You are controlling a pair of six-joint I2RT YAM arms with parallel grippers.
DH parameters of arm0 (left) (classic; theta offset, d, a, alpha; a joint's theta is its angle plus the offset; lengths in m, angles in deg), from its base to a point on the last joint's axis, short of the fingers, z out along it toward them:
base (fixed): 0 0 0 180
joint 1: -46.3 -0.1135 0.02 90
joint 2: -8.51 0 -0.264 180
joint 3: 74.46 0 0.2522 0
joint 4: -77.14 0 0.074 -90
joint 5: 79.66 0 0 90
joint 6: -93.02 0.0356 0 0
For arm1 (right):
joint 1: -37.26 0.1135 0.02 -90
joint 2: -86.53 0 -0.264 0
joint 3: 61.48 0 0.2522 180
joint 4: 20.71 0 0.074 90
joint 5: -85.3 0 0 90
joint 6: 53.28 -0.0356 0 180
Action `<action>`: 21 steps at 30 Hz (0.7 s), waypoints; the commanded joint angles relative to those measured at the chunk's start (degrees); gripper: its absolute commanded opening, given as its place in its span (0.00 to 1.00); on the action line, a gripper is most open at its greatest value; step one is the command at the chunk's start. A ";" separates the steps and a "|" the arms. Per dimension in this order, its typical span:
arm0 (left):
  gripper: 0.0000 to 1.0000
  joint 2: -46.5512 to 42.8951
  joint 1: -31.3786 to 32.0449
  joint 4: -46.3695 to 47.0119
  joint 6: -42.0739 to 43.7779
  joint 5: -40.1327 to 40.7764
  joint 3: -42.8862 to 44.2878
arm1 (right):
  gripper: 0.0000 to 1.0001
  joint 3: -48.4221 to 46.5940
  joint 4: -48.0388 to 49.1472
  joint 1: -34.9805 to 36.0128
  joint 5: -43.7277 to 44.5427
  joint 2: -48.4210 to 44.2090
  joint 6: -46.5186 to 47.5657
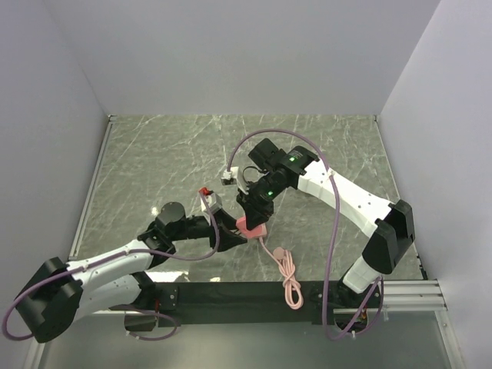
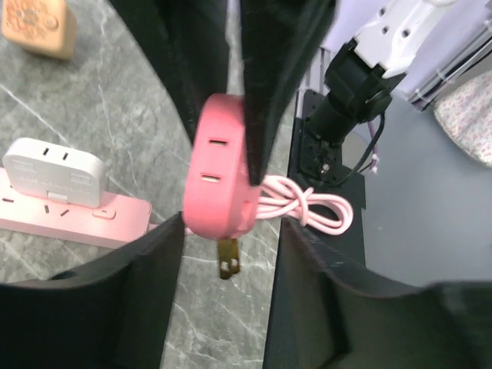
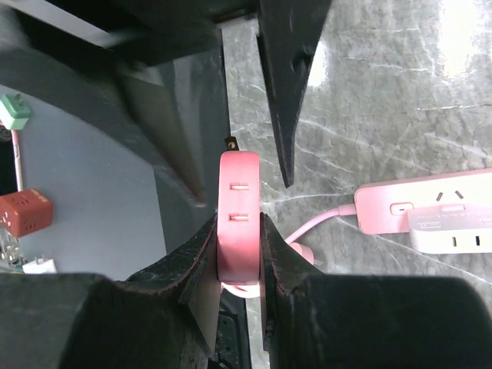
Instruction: Insert the plug
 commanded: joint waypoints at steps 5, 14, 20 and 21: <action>0.46 4.60 1.07 2.44 1.93 -1.44 3.44 | 0.00 0.47 -0.37 0.42 -1.92 -0.64 1.60; 0.03 7.14 1.86 7.88 0.62 -3.90 3.10 | 0.00 1.44 -0.46 1.83 -1.57 -1.00 1.17; 0.01 8.03 2.92 16.67 -3.17 0.30 0.02 | 0.07 3.02 3.40 2.01 0.18 -2.31 -1.55; 0.01 7.50 3.09 17.29 -3.26 1.36 -1.03 | 0.08 3.63 4.28 2.01 1.58 -3.36 -2.95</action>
